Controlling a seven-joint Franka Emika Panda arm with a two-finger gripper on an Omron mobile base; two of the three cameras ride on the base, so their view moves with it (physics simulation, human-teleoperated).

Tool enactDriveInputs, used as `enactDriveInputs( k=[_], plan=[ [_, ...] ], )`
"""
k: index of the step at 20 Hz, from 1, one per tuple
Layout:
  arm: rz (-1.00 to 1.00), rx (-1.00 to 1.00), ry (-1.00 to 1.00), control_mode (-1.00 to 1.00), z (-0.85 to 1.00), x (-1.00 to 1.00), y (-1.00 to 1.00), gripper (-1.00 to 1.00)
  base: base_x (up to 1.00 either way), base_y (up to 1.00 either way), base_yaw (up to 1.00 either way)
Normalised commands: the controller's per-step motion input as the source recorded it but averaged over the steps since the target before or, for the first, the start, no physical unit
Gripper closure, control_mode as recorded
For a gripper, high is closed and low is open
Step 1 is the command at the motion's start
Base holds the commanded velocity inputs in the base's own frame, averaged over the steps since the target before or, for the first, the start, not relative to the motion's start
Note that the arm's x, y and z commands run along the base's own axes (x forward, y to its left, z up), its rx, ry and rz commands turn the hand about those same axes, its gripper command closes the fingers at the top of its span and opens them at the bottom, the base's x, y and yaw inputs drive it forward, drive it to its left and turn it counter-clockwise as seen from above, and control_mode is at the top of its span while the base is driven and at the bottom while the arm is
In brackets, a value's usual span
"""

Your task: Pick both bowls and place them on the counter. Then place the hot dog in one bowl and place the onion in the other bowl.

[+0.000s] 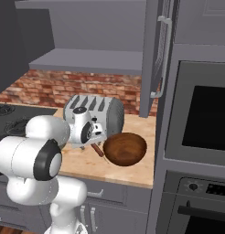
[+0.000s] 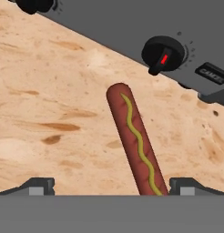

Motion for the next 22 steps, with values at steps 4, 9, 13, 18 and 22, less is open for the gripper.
enactDriveInputs(
  k=[4,9,13,18,22],
  plan=[
    [0.02,-0.01,0.0,-1.0,0.0,0.0,0.0,-1.0,0.0,0.0,0.0],
    [0.02,0.0,0.0,-1.0,0.0,-0.04,0.03,-1.0,0.0,0.0,0.0],
    [0.0,0.0,0.0,-1.0,0.0,0.0,0.09,-1.0,0.0,0.0,0.0],
    [0.0,0.0,0.0,-1.0,-0.12,0.02,0.1,-1.0,0.0,0.0,0.0],
    [0.0,-0.02,0.0,-1.0,-0.17,0.14,0.0,-1.0,0.0,0.0,0.0]
  ],
)
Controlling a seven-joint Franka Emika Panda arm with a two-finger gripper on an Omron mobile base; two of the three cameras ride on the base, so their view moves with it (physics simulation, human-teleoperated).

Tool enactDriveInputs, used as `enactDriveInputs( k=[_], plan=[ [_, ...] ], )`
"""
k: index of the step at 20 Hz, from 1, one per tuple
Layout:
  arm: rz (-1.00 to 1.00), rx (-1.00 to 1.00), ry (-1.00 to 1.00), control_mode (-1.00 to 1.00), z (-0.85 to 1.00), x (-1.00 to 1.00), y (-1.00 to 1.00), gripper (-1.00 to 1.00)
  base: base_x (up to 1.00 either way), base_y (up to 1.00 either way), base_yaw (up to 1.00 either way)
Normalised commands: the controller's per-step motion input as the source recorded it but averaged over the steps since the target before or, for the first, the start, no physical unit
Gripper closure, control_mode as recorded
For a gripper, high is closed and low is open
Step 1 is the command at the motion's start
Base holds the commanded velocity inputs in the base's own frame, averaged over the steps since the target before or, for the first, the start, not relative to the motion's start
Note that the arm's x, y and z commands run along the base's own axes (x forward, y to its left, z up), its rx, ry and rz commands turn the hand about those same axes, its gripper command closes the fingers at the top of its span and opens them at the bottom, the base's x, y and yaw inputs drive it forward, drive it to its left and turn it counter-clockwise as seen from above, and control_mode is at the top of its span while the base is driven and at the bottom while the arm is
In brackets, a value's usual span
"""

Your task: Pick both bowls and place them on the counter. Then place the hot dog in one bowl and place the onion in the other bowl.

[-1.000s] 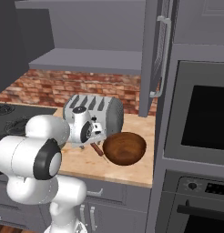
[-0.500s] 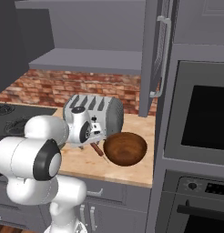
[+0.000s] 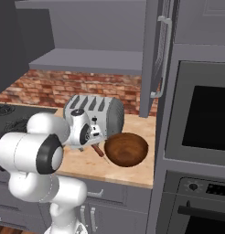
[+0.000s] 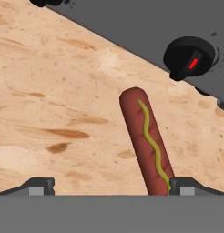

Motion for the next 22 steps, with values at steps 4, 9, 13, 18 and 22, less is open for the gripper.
enactDriveInputs(
  k=[4,9,13,18,22],
  plan=[
    [0.0,-0.01,0.01,-1.0,-0.14,0.19,-0.04,-1.0,0.0,0.0,0.0],
    [0.0,0.0,0.04,-1.0,-0.1,0.11,-0.06,-1.0,0.0,0.0,0.0],
    [0.0,0.0,0.0,-1.0,-0.05,0.01,-0.16,-1.0,0.0,0.0,0.0],
    [0.0,0.0,0.0,-1.0,-0.08,0.0,-0.16,-1.0,0.0,0.0,0.0],
    [0.0,0.0,0.0,-1.0,-0.21,0.0,-0.11,-1.0,0.0,0.0,0.0]
  ],
)
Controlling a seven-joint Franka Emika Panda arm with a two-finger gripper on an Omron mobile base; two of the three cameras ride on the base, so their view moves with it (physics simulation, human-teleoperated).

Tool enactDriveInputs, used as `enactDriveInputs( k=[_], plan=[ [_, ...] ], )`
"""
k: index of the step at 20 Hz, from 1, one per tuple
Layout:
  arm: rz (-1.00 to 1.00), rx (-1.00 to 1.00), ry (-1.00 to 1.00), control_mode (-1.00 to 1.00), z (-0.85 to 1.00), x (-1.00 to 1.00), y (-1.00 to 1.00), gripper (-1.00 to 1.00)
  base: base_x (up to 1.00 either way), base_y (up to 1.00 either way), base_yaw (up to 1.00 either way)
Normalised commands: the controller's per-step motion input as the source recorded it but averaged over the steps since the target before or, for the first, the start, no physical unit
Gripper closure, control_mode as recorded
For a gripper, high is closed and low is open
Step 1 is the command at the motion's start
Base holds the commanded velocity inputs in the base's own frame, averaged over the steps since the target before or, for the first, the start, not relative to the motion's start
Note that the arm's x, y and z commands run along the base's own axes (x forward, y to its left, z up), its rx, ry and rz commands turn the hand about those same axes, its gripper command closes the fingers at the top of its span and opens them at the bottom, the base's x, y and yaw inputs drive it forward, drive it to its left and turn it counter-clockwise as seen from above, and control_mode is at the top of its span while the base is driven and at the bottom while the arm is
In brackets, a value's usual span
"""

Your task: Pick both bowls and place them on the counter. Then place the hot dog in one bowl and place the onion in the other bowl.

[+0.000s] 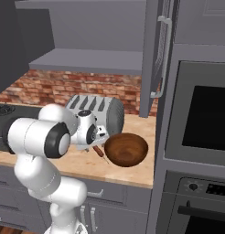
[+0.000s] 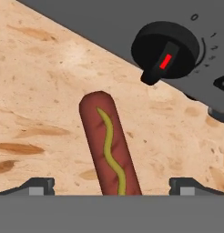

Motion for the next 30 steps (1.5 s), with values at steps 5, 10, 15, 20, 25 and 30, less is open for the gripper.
enactDriveInputs(
  k=[5,10,15,20,25,30],
  plan=[
    [0.0,0.0,0.0,-1.0,-0.26,0.0,0.0,1.0,0.0,0.0,0.0],
    [0.0,0.0,0.05,-1.0,-0.33,0.0,0.01,1.0,0.0,0.0,0.0],
    [0.0,0.0,0.02,-1.0,-0.24,-0.05,0.0,1.0,0.0,0.0,0.0],
    [0.0,0.0,0.02,-1.0,-0.16,-0.3,0.05,1.0,0.0,0.0,0.0],
    [0.0,0.0,0.0,-1.0,0.01,-0.33,0.04,1.0,0.0,0.0,0.0],
    [0.0,0.0,0.01,-1.0,0.26,-0.3,0.01,1.0,0.0,0.0,0.0]
  ],
)
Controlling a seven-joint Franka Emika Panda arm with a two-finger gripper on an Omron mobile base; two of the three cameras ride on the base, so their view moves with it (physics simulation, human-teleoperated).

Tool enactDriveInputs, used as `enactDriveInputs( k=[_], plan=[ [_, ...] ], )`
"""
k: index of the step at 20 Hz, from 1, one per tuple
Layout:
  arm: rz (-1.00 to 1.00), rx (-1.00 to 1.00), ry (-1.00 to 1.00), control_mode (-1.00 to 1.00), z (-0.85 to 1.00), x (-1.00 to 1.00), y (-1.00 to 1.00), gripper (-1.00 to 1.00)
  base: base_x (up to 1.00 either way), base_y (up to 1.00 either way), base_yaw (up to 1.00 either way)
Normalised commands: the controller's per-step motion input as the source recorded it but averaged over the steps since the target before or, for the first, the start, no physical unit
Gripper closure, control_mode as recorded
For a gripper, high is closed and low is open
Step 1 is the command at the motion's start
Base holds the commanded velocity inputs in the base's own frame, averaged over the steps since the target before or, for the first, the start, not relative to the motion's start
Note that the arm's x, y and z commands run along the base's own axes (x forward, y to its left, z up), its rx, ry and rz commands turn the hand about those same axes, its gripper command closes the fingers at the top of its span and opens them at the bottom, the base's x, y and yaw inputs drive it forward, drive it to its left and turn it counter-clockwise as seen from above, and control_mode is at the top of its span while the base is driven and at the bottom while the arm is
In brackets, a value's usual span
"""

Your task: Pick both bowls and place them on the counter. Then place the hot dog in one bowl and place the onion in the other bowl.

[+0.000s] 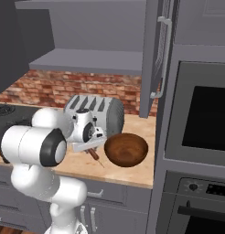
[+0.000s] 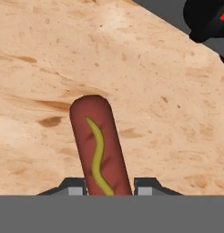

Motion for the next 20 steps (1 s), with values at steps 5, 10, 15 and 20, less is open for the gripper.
enactDriveInputs(
  k=[5,10,15,20],
  plan=[
    [0.0,0.0,0.01,-1.0,0.41,-0.25,0.0,1.0,0.0,0.0,0.0],
    [0.0,0.0,0.0,-1.0,0.53,-0.32,0.0,1.0,0.0,0.0,0.0],
    [0.0,0.0,0.02,-1.0,0.51,-0.36,0.0,1.0,0.0,0.0,0.0],
    [0.0,0.0,0.06,-1.0,0.44,-0.33,0.0,1.0,0.0,0.0,0.0]
  ],
)
